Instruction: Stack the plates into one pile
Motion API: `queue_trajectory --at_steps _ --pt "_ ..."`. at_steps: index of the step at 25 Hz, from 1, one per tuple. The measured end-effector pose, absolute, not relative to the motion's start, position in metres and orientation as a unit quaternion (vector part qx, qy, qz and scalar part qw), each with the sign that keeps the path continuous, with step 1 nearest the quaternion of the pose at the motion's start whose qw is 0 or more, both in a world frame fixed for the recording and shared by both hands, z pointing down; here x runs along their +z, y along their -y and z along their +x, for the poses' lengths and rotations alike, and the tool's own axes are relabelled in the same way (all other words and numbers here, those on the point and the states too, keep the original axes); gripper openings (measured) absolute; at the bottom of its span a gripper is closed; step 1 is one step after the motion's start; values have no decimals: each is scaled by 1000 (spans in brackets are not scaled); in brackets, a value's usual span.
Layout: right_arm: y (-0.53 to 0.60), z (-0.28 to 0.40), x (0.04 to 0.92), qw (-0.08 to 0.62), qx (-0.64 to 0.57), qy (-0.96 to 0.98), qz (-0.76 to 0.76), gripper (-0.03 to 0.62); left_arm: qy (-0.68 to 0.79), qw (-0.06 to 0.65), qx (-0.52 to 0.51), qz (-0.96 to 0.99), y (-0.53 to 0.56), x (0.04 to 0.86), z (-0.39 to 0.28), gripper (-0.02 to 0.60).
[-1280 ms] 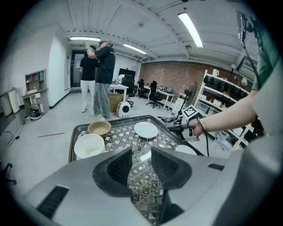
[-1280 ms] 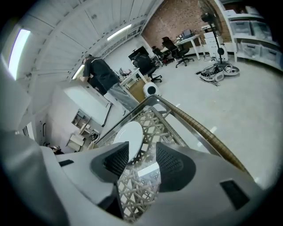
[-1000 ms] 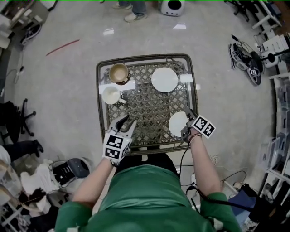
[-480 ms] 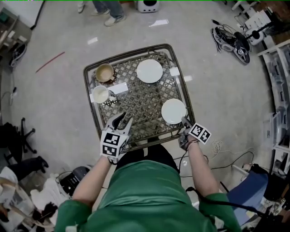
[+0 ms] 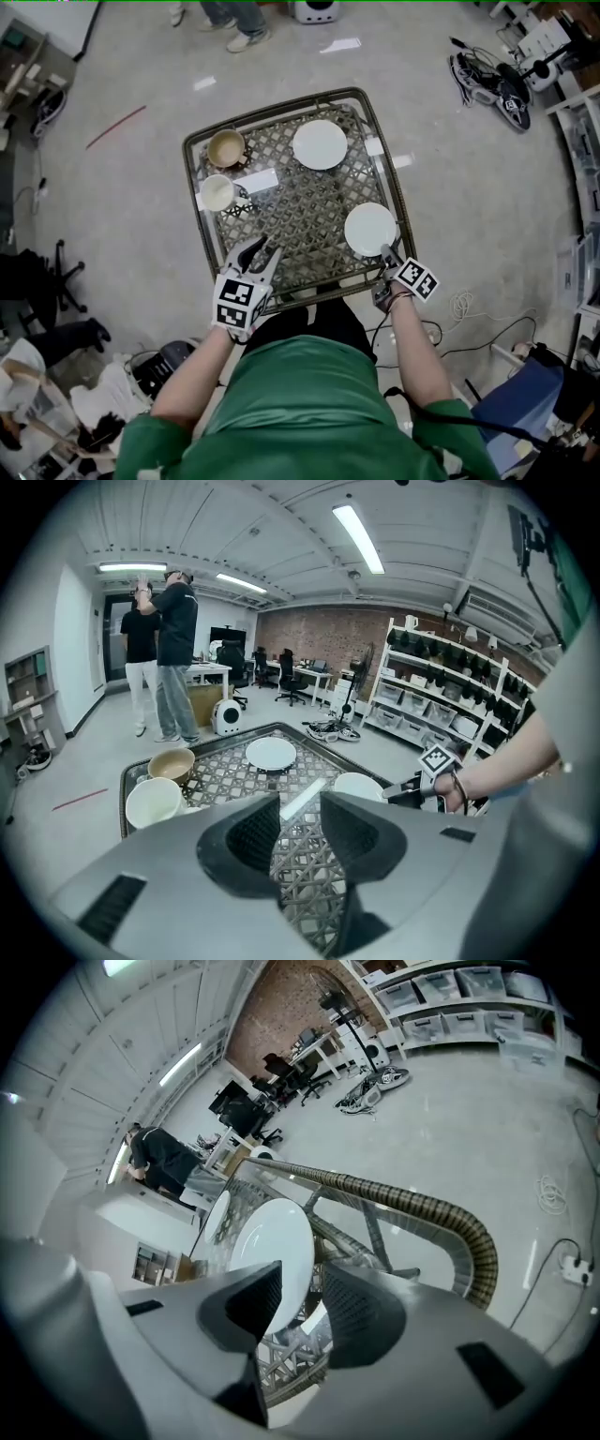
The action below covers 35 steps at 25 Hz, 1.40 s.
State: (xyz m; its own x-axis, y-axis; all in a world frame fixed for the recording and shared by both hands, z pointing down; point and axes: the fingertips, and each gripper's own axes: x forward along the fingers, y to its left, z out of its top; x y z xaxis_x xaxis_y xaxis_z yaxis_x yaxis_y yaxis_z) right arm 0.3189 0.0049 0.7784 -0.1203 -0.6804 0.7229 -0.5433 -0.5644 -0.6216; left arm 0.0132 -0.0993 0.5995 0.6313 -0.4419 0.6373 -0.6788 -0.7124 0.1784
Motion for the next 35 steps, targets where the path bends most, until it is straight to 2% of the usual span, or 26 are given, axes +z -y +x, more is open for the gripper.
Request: queue_trajectory --at_steps 3,5,11,23,35 --pt "2 318 782 58 -592 -466 -655 128 321 209 289 877 98 602 12 144" --pt "4 319 782 61 -595 -462 -655 70 322 212 288 876 98 601 12 144" --pt "22 317 755 108 -587 -491 -634 40 331 207 276 879 104 593 10 144" --pt "60 308 690 136 -551 -554 -610 31 357 216 248 874 106 584 -13 144" --pt "132 317 646 201 -525 -574 -595 29 391 231 247 856 107 592 -32 144"
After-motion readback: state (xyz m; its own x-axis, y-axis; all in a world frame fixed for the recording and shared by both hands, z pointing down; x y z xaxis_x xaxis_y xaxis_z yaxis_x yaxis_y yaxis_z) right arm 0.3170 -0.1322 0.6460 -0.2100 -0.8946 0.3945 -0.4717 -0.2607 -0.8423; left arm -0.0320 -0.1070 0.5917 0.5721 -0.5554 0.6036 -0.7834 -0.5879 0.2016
